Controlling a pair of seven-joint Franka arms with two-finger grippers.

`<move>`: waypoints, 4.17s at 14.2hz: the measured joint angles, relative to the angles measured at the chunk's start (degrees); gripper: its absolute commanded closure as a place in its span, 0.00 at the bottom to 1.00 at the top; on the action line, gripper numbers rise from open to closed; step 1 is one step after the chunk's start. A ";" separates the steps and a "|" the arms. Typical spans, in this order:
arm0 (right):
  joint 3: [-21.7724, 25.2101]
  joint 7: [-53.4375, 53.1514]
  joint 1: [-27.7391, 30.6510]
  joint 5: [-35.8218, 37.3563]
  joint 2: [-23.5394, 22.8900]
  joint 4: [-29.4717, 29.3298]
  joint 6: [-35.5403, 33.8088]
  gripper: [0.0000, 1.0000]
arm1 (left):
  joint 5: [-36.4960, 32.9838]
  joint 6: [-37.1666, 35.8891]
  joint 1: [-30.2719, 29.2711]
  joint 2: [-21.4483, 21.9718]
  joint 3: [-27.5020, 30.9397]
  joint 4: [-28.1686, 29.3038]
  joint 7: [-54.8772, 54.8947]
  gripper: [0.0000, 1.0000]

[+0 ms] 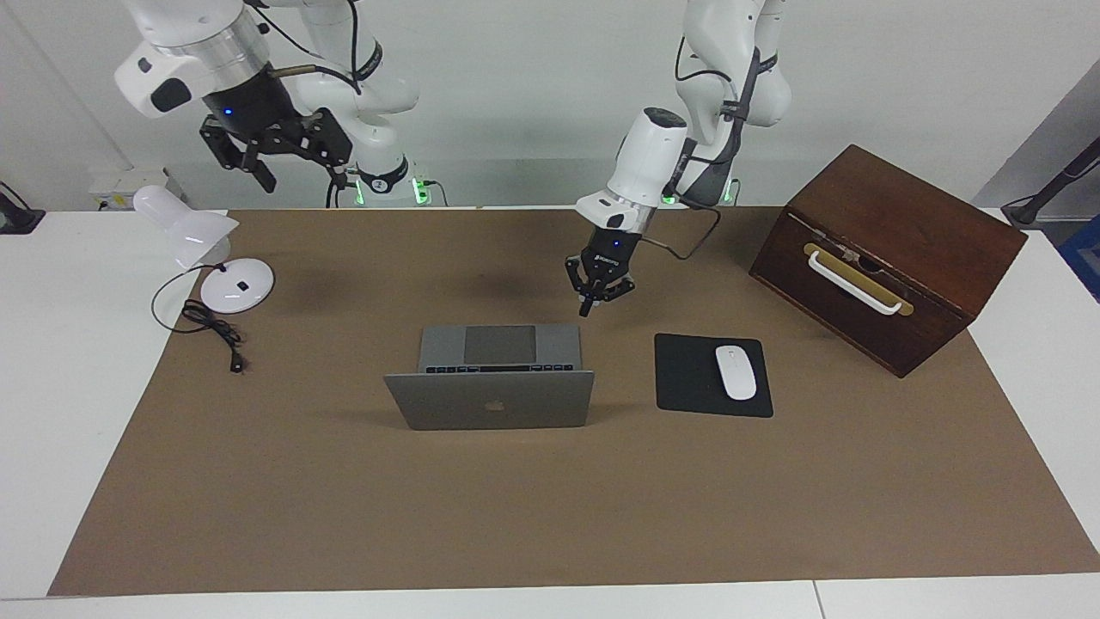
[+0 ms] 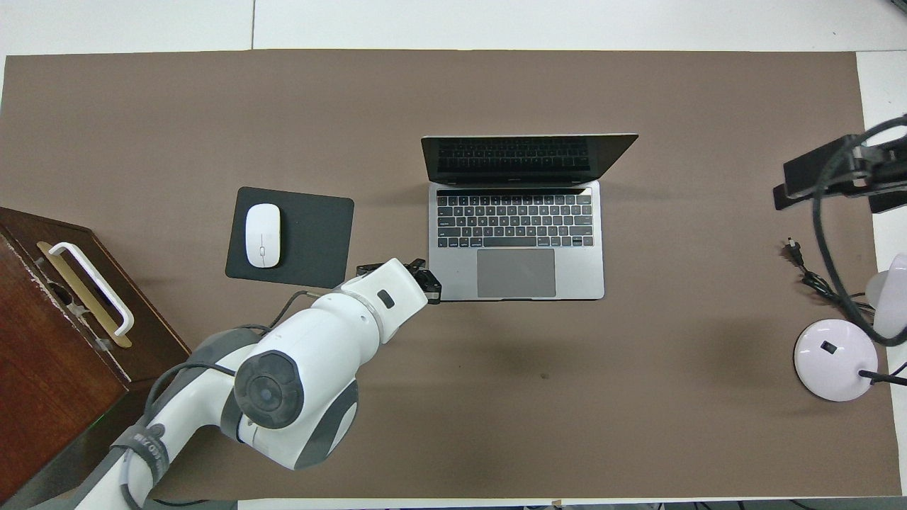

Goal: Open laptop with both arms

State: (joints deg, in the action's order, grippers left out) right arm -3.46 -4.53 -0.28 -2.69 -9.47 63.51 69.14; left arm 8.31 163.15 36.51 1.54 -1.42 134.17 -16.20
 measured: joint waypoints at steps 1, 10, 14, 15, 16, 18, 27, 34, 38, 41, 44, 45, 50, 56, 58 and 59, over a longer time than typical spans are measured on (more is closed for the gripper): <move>0.02 4.16 0.92 1.85 0.15 -0.12 -0.02 0.00 | 0.00 -2.53 -0.71 1.46 0.08 -0.52 -0.40 1.00; 0.05 18.18 6.69 4.42 7.65 22.76 23.44 0.00 | 0.02 -36.75 -11.39 11.34 0.46 -13.55 0.37 1.00; 0.08 17.75 8.50 4.11 10.65 30.76 28.31 0.00 | 0.02 -47.76 -17.85 11.65 0.48 -19.12 8.01 1.00; 0.08 16.72 8.84 3.66 10.92 31.44 28.46 0.00 | 0.02 -50.24 -19.73 11.67 0.51 -20.29 10.79 1.00; 0.05 15.13 8.89 3.09 11.08 31.76 28.46 0.00 | 0.02 -52.48 -21.58 11.68 0.54 -21.42 13.57 1.00; -0.42 12.05 8.80 2.67 11.23 32.00 28.46 0.00 | 0.00 -56.07 -25.13 11.70 0.56 -23.08 18.38 1.00; -1.63 5.69 3.33 -2.57 11.92 31.34 28.05 0.00 | -1.01 -64.48 -36.44 11.73 0.76 -27.59 28.34 0.00; -1.47 2.95 0.63 -2.18 12.17 31.21 27.96 0.00 | -3.48 -64.72 -37.77 11.74 2.66 -28.06 28.52 0.00; -1.31 4.94 0.88 -0.08 12.17 31.24 27.83 0.00 | -3.50 -64.65 -37.80 11.74 3.33 -28.27 28.05 0.00; -1.16 5.86 0.98 0.19 12.17 31.24 27.83 0.00 | -4.02 -64.64 -37.75 11.72 2.46 -29.66 23.22 0.00; -0.95 6.09 1.78 0.23 12.17 31.24 27.83 0.00 | -4.29 -66.01 -37.77 10.53 2.43 -32.61 21.64 0.00; -0.94 6.32 2.29 0.24 12.17 31.24 27.83 0.00 | -4.29 -67.68 -37.79 9.38 2.51 -34.59 21.54 0.00; -0.80 8.56 3.96 0.25 12.17 31.21 27.68 0.00 | -4.31 -73.60 -37.79 4.39 2.52 -40.11 21.36 0.00; -0.10 9.25 3.42 0.24 12.17 31.18 27.58 0.00 | -4.37 -75.23 -37.75 3.03 2.37 -40.11 19.58 0.00; 1.22 9.26 3.02 0.24 12.17 31.18 27.58 0.00 | -4.39 -75.23 -37.75 3.01 2.34 -40.11 18.93 0.00; 1.79 9.32 2.91 0.24 12.17 31.18 27.56 0.00 | -4.41 -75.23 -37.75 3.00 2.34 -40.11 18.58 0.00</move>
State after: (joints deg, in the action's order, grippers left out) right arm -1.67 4.79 2.63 -2.45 2.69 94.69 96.70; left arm 3.90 87.92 -1.24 4.54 0.91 94.06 2.38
